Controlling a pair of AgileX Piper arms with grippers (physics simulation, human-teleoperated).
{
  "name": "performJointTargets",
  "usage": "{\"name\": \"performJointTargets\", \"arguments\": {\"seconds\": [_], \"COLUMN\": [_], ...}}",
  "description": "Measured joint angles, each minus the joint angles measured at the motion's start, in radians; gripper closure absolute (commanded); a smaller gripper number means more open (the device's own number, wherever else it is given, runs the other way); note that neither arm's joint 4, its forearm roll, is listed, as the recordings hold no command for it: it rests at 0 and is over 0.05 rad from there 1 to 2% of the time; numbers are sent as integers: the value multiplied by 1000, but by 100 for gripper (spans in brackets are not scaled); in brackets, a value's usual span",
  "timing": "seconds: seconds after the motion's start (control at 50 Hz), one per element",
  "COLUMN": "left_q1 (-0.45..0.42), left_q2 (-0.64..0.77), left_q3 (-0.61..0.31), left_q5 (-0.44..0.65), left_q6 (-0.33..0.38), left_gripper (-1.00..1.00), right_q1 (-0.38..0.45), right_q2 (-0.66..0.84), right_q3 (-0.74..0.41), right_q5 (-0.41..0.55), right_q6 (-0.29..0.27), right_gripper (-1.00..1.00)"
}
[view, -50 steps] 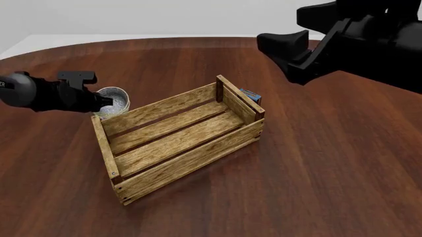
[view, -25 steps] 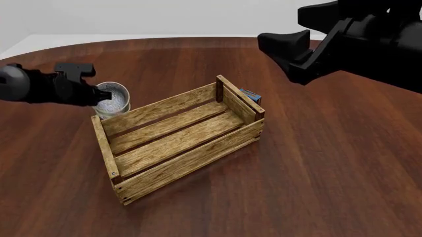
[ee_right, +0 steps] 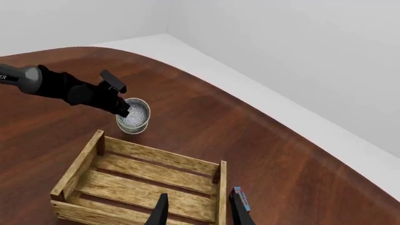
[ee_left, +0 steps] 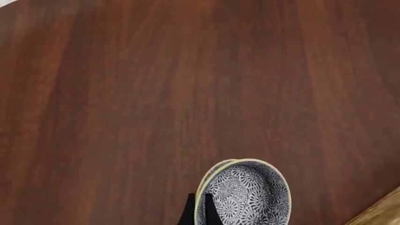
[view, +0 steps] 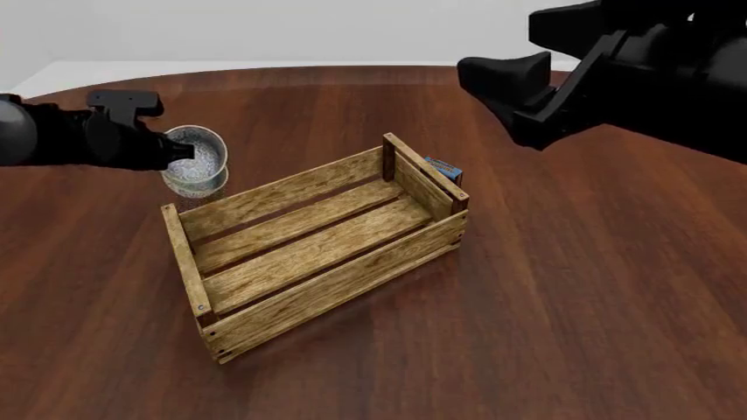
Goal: Stack the right bowl on the left bowl and place them in the tray.
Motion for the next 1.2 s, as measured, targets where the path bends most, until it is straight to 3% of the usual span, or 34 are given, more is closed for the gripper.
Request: {"name": "performJointTargets", "arguments": {"seconds": [0.48, 1.2], "left_q1": [-34, -208], "left_q2": [-114, -330], "left_q3": [-2, 122], "left_q5": [48, 72], "left_q6": [-40, -133], "left_gripper": [100, 100], "right_q1": [-6, -24], "right_q2": [-14, -28], "right_q3": [0, -1], "right_q5": [5, 12], "right_q6": [-1, -4], "right_gripper": [-100, -100]}}
